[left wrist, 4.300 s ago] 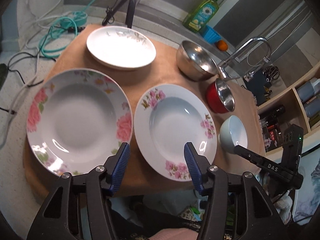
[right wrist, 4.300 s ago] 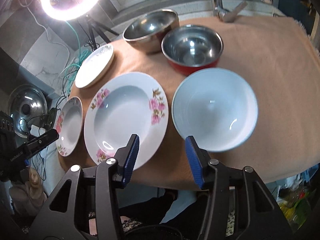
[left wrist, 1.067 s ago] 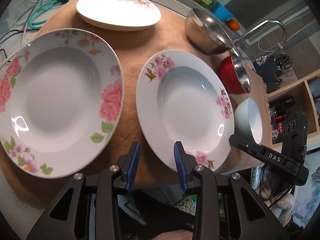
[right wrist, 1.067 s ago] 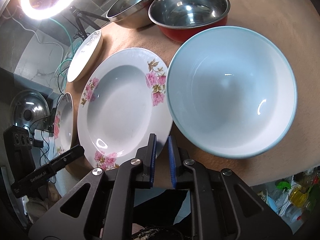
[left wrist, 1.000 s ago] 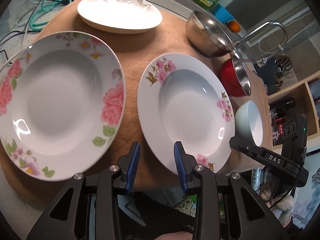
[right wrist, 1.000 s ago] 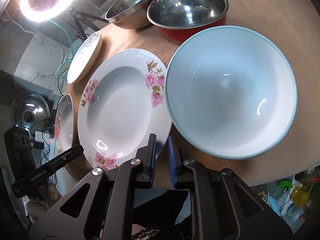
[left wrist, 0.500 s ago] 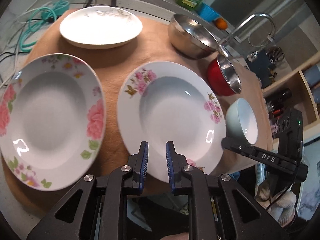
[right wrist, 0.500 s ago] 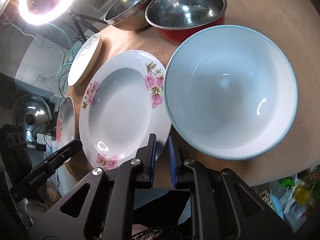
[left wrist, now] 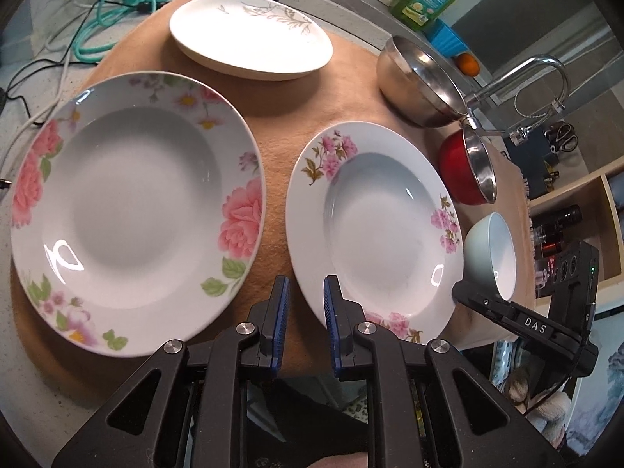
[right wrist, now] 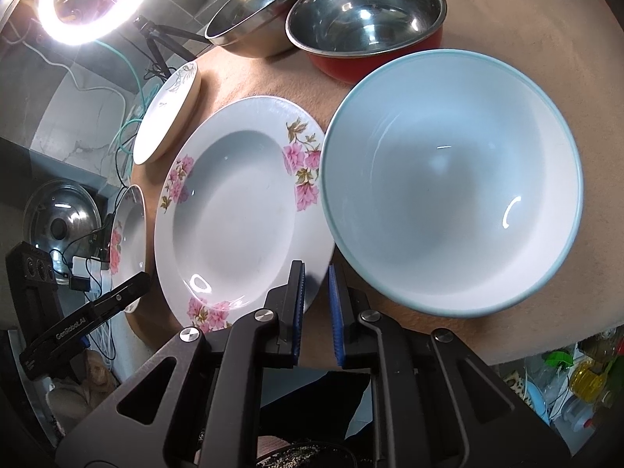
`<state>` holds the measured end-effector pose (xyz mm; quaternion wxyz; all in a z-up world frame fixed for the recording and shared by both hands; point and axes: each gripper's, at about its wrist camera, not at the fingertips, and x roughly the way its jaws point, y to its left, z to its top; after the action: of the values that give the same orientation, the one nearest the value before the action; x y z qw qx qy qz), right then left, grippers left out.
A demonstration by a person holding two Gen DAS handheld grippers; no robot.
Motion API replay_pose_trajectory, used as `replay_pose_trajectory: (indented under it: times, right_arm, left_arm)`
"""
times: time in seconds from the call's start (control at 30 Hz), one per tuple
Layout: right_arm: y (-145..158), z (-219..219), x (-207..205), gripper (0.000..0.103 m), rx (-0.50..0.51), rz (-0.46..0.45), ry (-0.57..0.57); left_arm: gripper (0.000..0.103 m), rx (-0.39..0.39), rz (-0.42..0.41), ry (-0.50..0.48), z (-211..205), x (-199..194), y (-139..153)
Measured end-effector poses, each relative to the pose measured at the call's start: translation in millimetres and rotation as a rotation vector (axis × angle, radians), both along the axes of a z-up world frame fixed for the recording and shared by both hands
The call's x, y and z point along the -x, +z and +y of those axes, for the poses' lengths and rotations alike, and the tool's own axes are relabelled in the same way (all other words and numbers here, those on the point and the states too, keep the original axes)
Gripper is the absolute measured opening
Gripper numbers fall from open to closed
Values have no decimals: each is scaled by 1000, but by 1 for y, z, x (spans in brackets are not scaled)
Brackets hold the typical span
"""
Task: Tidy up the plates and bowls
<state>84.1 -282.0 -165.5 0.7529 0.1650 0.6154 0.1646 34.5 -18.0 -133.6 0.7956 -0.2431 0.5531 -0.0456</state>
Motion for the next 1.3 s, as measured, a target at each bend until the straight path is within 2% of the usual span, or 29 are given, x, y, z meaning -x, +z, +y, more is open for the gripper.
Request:
replay_pose_trajectory:
  times: [0.3,0.4,0.63,0.9,1.17,1.27,1.3]
  right_arm:
    - [-2,1,3,15,-18,14,0]
    - [-1,1,3,15,-14,9,0]
    - [1,-5,-2,14,-2,-1,-21]
    - [-2,-8,-4,15,-8,13,-9]
    - [15,-12,6,16,45,-17,7]
    - [29,-7,9,24,64,-54,32]
    - [36,-4,10,29,71,-81,44]
  left_arm:
    - [15,25,9,-18,0,-4,-10]
    - [15,-28,-7,-55,-6,-5,-6]
    - [15,-49,-14,-98,-16,-3,-3]
    - [15,-30,5,-95,-14,1,-7]
    - [15,-41,-23,-70,0,15,10]
    - [15,-43,-50,-54,7,21,21]
    - [19,-47,-59,-46,10,23,24]
